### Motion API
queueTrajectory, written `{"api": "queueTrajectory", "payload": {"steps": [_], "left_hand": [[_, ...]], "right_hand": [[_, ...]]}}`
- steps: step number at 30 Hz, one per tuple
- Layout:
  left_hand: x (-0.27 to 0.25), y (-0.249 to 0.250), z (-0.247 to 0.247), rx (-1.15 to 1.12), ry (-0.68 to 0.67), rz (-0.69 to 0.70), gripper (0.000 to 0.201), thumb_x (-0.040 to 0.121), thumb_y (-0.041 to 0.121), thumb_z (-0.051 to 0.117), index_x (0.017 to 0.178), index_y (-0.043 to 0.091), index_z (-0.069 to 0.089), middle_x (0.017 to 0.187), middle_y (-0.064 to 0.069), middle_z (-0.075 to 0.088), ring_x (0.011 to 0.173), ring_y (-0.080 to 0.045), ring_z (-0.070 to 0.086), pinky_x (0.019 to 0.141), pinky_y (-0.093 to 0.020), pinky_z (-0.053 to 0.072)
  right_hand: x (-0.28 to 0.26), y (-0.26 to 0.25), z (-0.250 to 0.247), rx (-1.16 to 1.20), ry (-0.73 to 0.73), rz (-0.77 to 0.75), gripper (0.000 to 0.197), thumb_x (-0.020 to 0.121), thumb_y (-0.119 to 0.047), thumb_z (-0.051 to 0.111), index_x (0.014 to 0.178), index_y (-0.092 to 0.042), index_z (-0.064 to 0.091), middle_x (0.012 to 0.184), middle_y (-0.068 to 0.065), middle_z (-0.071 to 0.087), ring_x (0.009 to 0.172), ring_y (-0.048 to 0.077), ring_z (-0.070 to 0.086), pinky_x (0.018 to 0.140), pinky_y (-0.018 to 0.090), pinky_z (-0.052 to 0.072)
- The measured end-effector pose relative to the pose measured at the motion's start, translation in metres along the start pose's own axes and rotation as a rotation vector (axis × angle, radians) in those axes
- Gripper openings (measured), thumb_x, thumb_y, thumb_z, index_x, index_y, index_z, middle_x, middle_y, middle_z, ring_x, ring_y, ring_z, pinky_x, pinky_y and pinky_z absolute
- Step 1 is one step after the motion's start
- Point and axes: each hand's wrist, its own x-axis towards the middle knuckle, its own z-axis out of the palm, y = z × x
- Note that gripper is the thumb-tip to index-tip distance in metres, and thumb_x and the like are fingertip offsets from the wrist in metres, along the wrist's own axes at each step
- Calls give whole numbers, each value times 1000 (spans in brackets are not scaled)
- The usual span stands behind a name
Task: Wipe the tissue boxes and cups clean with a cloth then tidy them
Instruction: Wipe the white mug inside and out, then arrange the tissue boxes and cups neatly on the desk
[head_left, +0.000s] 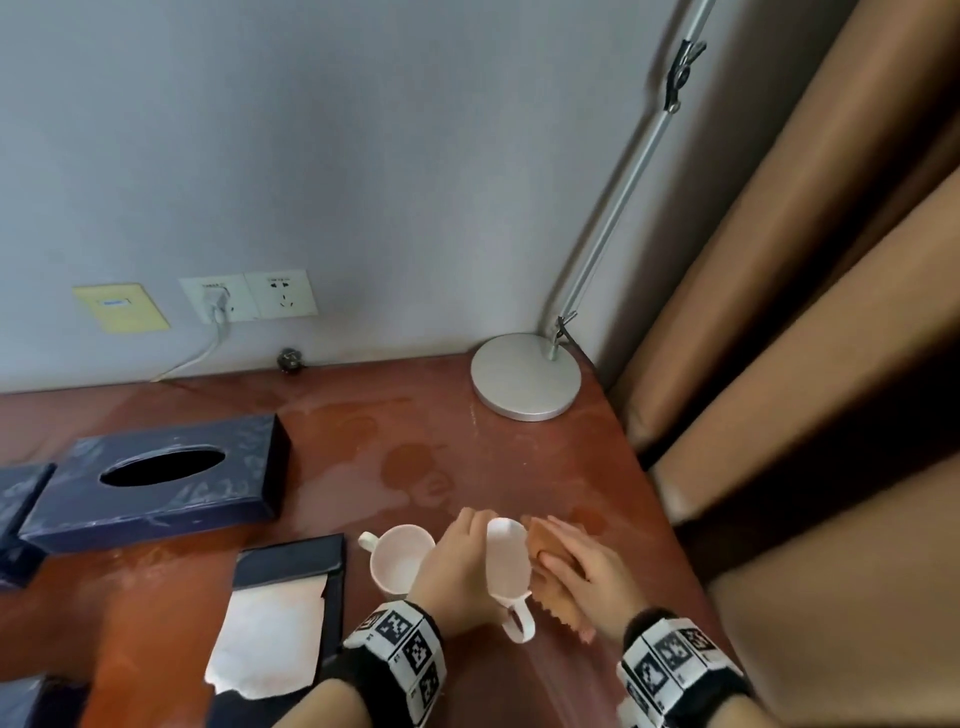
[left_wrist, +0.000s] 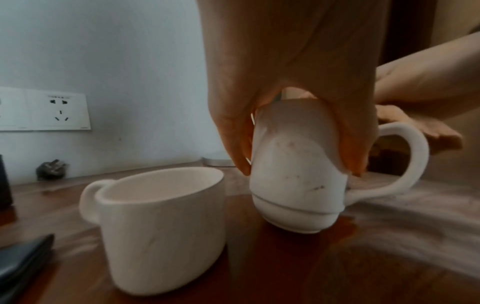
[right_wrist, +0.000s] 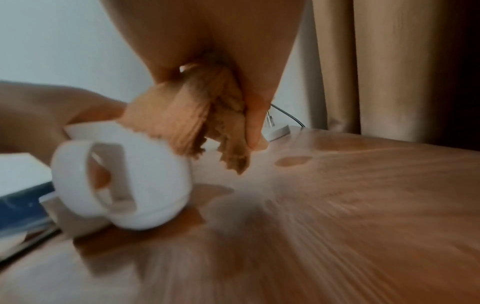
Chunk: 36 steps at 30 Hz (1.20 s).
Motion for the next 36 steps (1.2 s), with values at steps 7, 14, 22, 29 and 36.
{"api": "queueTrajectory", "payload": {"steps": [7, 14, 22, 29, 36], "left_hand": [[0, -2, -6, 219, 2, 19, 88, 63, 42, 76, 136, 20, 32, 131, 7, 41, 121, -15, 43, 107, -25, 22], [-5, -12, -13, 410, -31, -32, 95, 69, 58, 67, 144, 22, 22, 144, 9, 35, 136, -13, 30, 116, -45, -7], [-3, -13, -18, 459, -125, 34, 98, 71, 40, 73, 147, 33, 13, 144, 8, 28, 141, -16, 17, 113, -56, -5], [-2, -7, -24, 492, -175, 20, 104, 73, 38, 73, 150, 36, 2, 145, -2, 26, 142, -22, 13, 112, -58, -2], [-13, -27, -77, 373, -27, -107, 89, 81, 5, 53, 150, 32, 5, 152, 0, 16, 145, -19, 4, 115, -51, -4]], "right_hand": [[-8, 9, -2, -304, 32, 71, 38, 99, -31, 37, 137, -30, 41, 143, -11, 42, 139, 1, 23, 116, 29, -4], [-16, 12, 0, -325, 65, -80, 40, 75, -8, 67, 109, -29, 60, 106, -9, 70, 95, 15, 66, 75, 16, 41], [-34, 30, 22, -578, -294, -247, 54, 68, -58, 65, 115, -34, 52, 115, -18, 65, 109, 2, 60, 86, 24, 54], [-21, 16, 15, -353, -120, -146, 33, 89, -50, 44, 98, -29, 69, 108, -22, 64, 107, -2, 56, 91, 20, 42], [54, -35, -29, -304, 181, 106, 13, 84, -28, 59, 90, -28, 70, 86, -1, 73, 86, 25, 66, 78, 32, 52]]}}
